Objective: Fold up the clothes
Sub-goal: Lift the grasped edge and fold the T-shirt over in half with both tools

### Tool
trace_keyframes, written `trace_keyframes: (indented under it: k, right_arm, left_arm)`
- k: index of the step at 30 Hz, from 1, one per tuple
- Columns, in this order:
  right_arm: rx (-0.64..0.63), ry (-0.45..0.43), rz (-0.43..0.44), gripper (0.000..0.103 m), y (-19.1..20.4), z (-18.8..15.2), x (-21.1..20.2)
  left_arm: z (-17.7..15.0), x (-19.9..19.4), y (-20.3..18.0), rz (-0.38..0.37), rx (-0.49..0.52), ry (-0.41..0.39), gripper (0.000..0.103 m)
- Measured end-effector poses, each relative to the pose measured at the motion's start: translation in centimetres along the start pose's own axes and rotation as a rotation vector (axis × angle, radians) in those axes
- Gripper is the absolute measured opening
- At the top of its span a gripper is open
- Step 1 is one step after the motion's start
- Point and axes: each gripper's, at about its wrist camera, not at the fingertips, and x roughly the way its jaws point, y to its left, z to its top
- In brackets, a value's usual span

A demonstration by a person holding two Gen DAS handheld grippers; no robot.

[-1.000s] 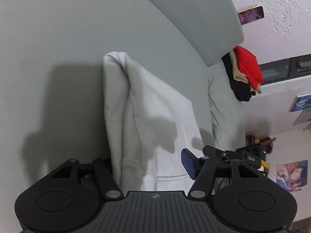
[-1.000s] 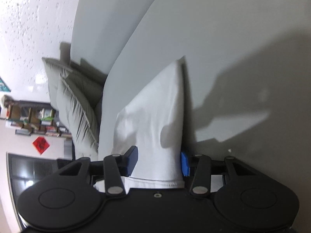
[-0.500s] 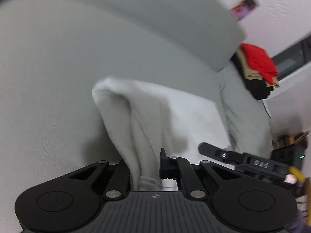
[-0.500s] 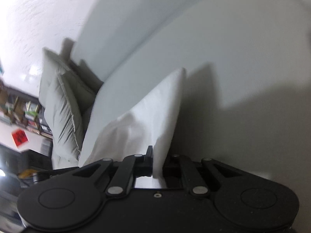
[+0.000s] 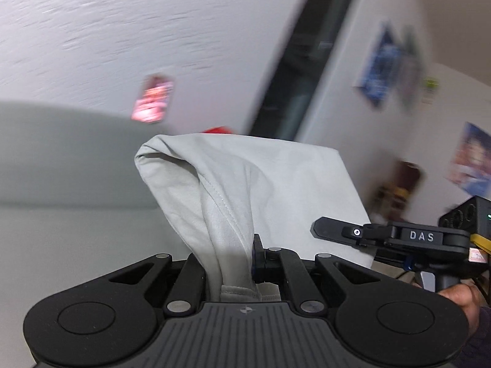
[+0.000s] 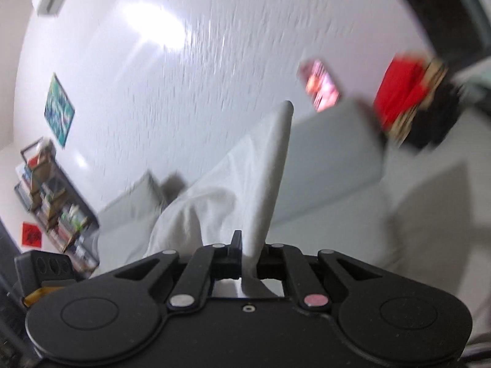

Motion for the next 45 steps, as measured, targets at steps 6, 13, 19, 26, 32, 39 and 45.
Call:
trace_keyframes:
  k: [6, 13, 19, 26, 32, 39, 45]
  right_arm:
    - [-0.001, -0.099, -0.132, 0.006, -2.3, 2.5, -8.4]
    - [0.158, -0.027, -0.313, 0.006, -13.9, 1.2, -5.9]
    - [0.221, 0.019, -0.401, 0.006, -21.9, 1.3, -1.1]
    - [0.211, -0.045, -0.502, 0.015, -26.3, 4.1, 1.5]
    - [0.385, -0.078, -0.623, 0.060, -30.4, 2.1, -1.6]
    - [0.465, -0.016, -0.413, 0.049, -29.3, -1.8, -7.0]
    - [0.433, 0.067, -0.341, 0.037, -27.7, -4.4, -6.2]
  left_arm:
    - [0.2, 6.9, -5.0, -0.154, 0.007, 0.096, 0.006]
    - [-4.6, 19.0, -3.7, -0.105, 0.016, 0.311, 0.006]
    - [-5.1, 27.1, -1.8, -0.093, 0.030, 0.364, 0.006]
    - [-5.1, 30.8, 1.9, 0.045, -0.073, 0.335, 0.045]
    - [-5.2, 31.8, 5.9, 0.186, -0.198, 0.307, 0.055]
    - [-7.8, 31.6, 2.1, 0.164, -0.034, 0.398, 0.041]
    - [-10.0, 31.4, -1.1, 0.145, 0.108, 0.474, 0.024]
